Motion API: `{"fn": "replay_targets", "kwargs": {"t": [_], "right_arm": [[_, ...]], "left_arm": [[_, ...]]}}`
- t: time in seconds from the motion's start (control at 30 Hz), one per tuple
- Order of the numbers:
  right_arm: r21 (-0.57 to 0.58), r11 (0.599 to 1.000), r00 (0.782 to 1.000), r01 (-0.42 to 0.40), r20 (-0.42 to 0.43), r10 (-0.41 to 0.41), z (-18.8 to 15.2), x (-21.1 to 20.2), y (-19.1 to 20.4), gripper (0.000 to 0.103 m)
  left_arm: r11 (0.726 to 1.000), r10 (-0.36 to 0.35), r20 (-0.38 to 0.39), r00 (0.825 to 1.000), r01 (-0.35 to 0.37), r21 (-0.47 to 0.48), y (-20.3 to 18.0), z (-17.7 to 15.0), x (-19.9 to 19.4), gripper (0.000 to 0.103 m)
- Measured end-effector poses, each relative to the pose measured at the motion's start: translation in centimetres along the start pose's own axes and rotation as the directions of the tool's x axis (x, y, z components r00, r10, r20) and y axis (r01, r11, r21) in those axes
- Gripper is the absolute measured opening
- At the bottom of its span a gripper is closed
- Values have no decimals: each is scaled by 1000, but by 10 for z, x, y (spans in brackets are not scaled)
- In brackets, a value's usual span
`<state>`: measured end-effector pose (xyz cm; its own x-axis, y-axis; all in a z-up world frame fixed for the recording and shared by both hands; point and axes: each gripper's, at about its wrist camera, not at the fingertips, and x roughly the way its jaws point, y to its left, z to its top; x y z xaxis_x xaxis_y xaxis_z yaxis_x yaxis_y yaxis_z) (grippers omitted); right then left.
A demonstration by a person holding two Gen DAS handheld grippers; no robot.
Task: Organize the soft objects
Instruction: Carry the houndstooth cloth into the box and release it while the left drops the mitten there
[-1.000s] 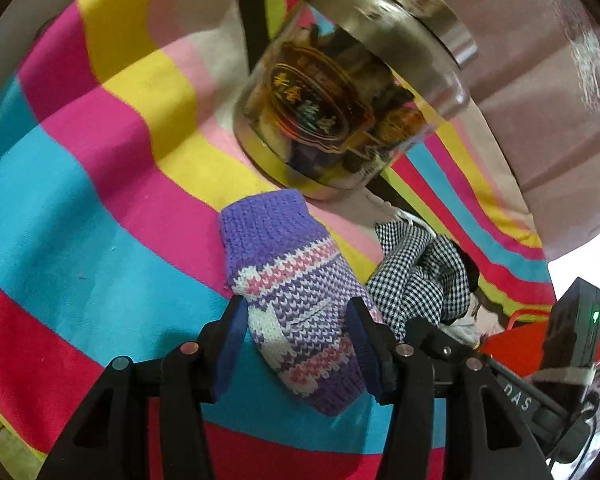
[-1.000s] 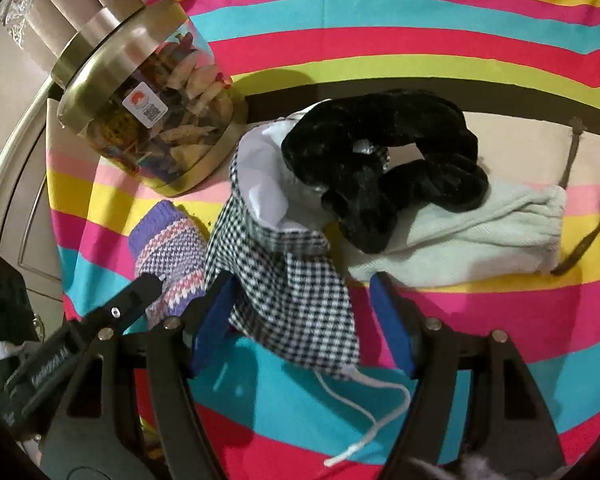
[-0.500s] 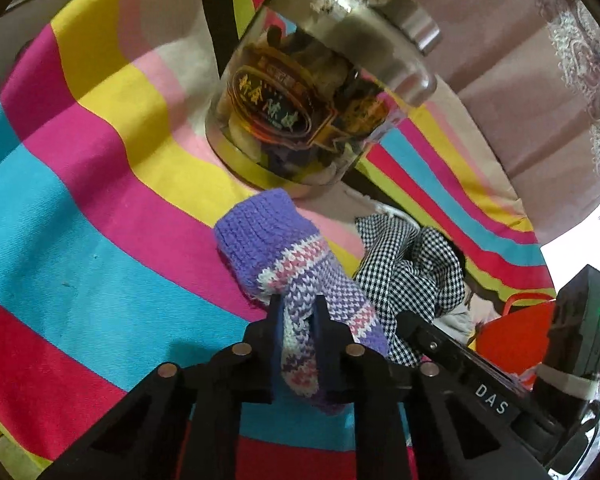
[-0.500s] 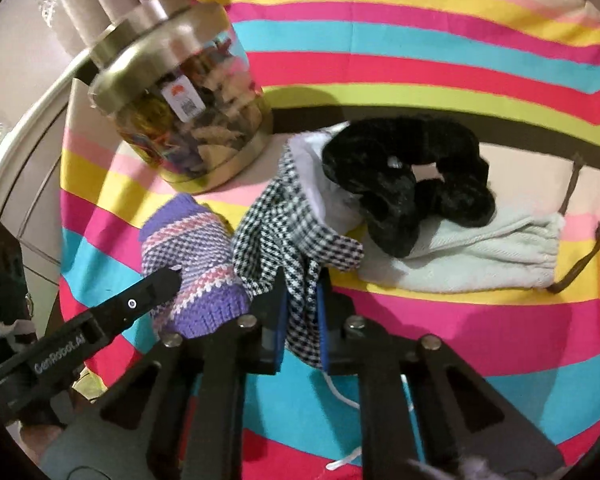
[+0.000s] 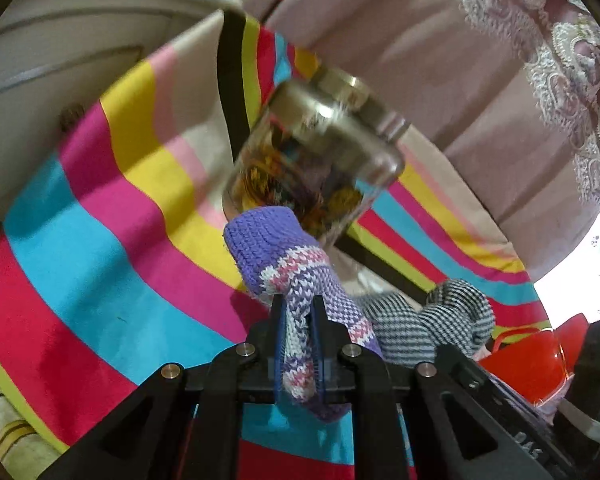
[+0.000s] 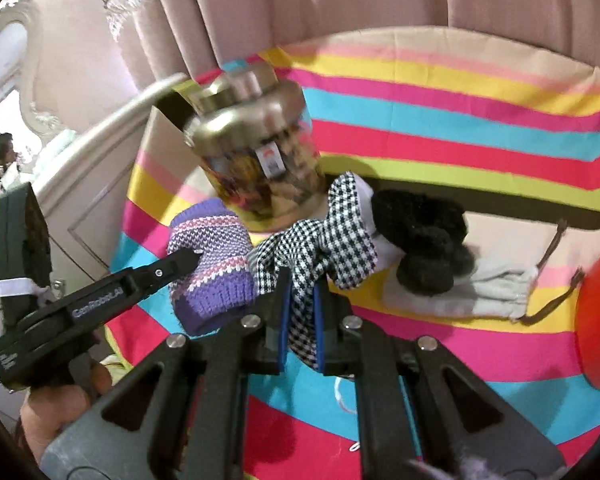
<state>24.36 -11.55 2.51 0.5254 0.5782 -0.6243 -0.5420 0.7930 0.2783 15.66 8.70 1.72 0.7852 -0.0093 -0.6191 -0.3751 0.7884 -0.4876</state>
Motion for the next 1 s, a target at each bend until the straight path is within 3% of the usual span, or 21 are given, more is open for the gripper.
{"fn": "replay_targets", "kwargs": {"t": [0.33, 0.57, 0.77, 1.0], "right_arm": [[-24, 1000, 988, -15, 156, 19, 19, -71, -1, 12], [28, 999, 974, -25, 228, 18, 28, -109, -15, 12], [68, 998, 964, 8, 264, -26, 27, -141, -26, 12], [109, 991, 962, 80, 250, -106, 9, -174, -46, 12]], "left_arm": [[999, 17, 133, 991, -22, 31, -4, 5, -29, 12], [999, 21, 149, 989, -27, 37, -9, 1, -34, 12], [998, -28, 153, 988, 18, 67, -19, -2, -43, 12], [991, -97, 117, 988, 86, 98, -38, -8, -49, 12]]}}
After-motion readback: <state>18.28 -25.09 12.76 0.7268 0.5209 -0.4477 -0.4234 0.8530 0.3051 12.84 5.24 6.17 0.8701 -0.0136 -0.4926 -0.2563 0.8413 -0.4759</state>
